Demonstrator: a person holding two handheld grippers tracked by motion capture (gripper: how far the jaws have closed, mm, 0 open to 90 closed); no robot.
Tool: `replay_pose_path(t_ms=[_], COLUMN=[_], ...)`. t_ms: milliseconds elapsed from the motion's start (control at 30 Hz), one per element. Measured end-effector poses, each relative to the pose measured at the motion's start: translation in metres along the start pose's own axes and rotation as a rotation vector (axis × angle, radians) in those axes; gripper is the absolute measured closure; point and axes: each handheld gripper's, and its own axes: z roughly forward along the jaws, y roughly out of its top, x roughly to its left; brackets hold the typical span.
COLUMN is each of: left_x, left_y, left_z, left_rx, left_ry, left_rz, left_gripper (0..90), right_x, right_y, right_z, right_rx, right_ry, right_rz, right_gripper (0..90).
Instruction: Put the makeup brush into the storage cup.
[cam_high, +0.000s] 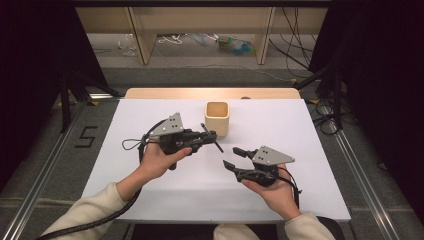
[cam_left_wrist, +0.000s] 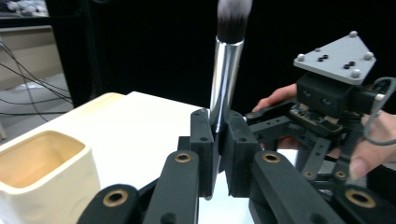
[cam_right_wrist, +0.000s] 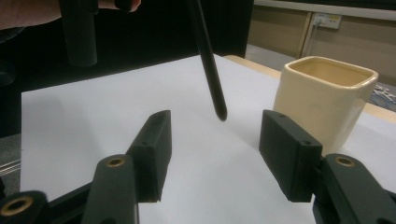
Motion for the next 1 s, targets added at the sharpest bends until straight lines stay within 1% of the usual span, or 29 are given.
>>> replay_pose_path(t_ms=[33, 100, 133, 167, 200, 233, 267, 300, 333, 433, 533, 633, 700, 733, 800, 833, 900, 967, 1000], left_x=[0.001, 0.004, 0.004, 0.005, 0.005, 0.006, 0.006, 0.006, 0.006, 0.006, 0.007, 0.008, 0.009, 0.009, 0.01, 0.01, 0.01, 0.011, 0.011], left_y=[0.0, 0.0, -0.001, -0.001, -0.002, -0.002, -0.002, -0.002, -0.002, -0.002, -0.002, -0.002, -0.003, -0.003, -0.003, -0.003, -0.003, -0.003, -0.003], left_z=[-0.001, -0.003, -0.003, -0.004, -0.004, -0.004, -0.004, -0.004, -0.004, -0.005, -0.006, -0.006, -0.006, -0.006, -0.006, -0.006, -0.007, -0.008, -0.008], left_rx=[0.0, -0.008, -0.009, -0.01, -0.011, -0.011, -0.011, -0.012, -0.011, -0.014, -0.018, -0.017, -0.015, -0.015, -0.017, -0.017, -0.014, -0.015, -0.019], left_ry=[0.008, 0.023, 0.029, 0.033, 0.038, 0.042, 0.05, 0.055, 0.06, 0.073, 0.08, 0.086, 0.091, 0.094, 0.098, 0.099, 0.102, 0.107, 0.11], left_rz=[0.005, 0.009, 0.005, 0.007, 0.005, 0.007, 0.0, 0.004, 0.006, 0.009, 0.015, 0.014, 0.012, 0.012, 0.01, 0.012, 0.008, 0.01, 0.008], left_gripper=[83.6, 83.6, 83.6, 83.6, 83.6, 83.6, 83.6, 83.7, 83.6, 83.6, 83.6, 83.6, 83.6, 83.6, 83.6, 83.6, 83.6, 83.6, 83.6], right_x=[-0.001, -0.002, -0.004, -0.004, -0.005, -0.006, -0.006, -0.006, -0.008, -0.008, -0.008, -0.009, -0.01, -0.01, -0.01, -0.01, -0.011, -0.009, -0.009], right_y=[0.0, 0.0, -0.001, 0.0, -0.001, 0.0, 0.0, 0.0, 0.001, 0.001, 0.001, 0.0, 0.0, 0.001, 0.001, 0.001, 0.0, 0.0, 0.0], right_z=[-0.002, -0.004, -0.004, -0.007, -0.007, -0.009, -0.009, -0.01, -0.011, -0.013, -0.014, -0.017, -0.017, -0.019, -0.022, -0.021, -0.022, -0.024, -0.023], right_rx=[0.016, 0.003, -0.013, 0.008, -0.005, -0.002, -0.01, -0.011, -0.012, -0.016, -0.021, -0.014, -0.037, -0.035, -0.028, -0.044, -0.033, -0.014, -0.025], right_ry=[0.008, -0.008, -0.003, -0.013, -0.014, -0.021, -0.018, -0.029, -0.029, -0.032, -0.025, -0.033, -0.035, -0.041, -0.039, -0.031, -0.029, -0.026, -0.02], right_rz=[0.002, 0.01, 0.015, 0.017, 0.025, 0.021, 0.028, 0.033, 0.027, 0.037, 0.044, 0.058, 0.061, 0.059, 0.058, 0.06, 0.061, 0.089, 0.092], right_gripper=[45.2, 44.5, 44.0, 43.6, 42.9, 41.8, 41.4, 41.3, 40.8, 39.3, 37.4, 36.6, 36.3, 36.2, 35.9, 35.6, 35.4, 35.2, 35.0])
